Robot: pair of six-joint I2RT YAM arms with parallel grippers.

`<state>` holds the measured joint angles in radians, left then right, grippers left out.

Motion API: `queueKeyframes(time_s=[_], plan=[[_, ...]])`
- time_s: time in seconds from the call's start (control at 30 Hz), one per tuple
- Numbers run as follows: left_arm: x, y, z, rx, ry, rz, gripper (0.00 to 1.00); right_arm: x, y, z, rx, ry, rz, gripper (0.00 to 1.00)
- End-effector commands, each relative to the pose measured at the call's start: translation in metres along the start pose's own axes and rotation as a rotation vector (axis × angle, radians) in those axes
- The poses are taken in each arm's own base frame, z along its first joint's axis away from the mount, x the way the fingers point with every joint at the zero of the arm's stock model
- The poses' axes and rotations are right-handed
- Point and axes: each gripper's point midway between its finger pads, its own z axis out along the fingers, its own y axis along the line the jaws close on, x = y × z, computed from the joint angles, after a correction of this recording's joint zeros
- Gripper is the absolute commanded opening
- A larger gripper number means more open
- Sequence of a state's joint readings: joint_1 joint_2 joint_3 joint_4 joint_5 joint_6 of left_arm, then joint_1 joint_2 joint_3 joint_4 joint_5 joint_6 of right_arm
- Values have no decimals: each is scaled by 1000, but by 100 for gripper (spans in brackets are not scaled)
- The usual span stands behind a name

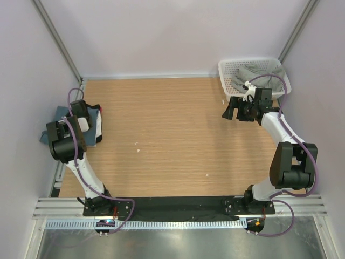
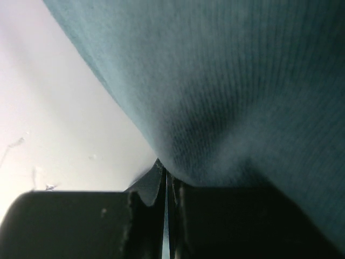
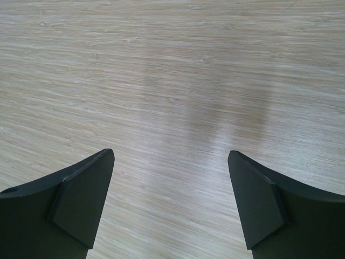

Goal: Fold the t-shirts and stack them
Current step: Neatly place the folded tshirt to the corner

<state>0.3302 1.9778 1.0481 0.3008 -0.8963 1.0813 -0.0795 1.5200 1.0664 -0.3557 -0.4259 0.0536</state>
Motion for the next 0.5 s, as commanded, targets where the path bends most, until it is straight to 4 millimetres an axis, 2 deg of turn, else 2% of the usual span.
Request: queueKeyframes(time_s=[0.0,0.13,0.23,0.27,0.33,0.4,0.47], plan=[[20,-43,6,108,70,99,0,-13,6,-9,-19,-52,-35,93],[19,-41,5,124,85,60,0,-11,6,-10,-20,-52,-35,93],[15,-19,0,81,68,-18,0,-10,4,-10,-18,-53,-31,93],[10,1,-5,54,46,-90,0,-10,4,-10,-17,-56,-30,93],[5,17,-15,57,22,-126,0,-8,3,-9,-15,-54,-28,93],[-3,43,-24,30,-3,-182,0,-8,2,-9,-13,-61,-22,94],[-7,80,-41,-22,-26,-219,0,-8,2,-7,-16,-69,-15,94]])
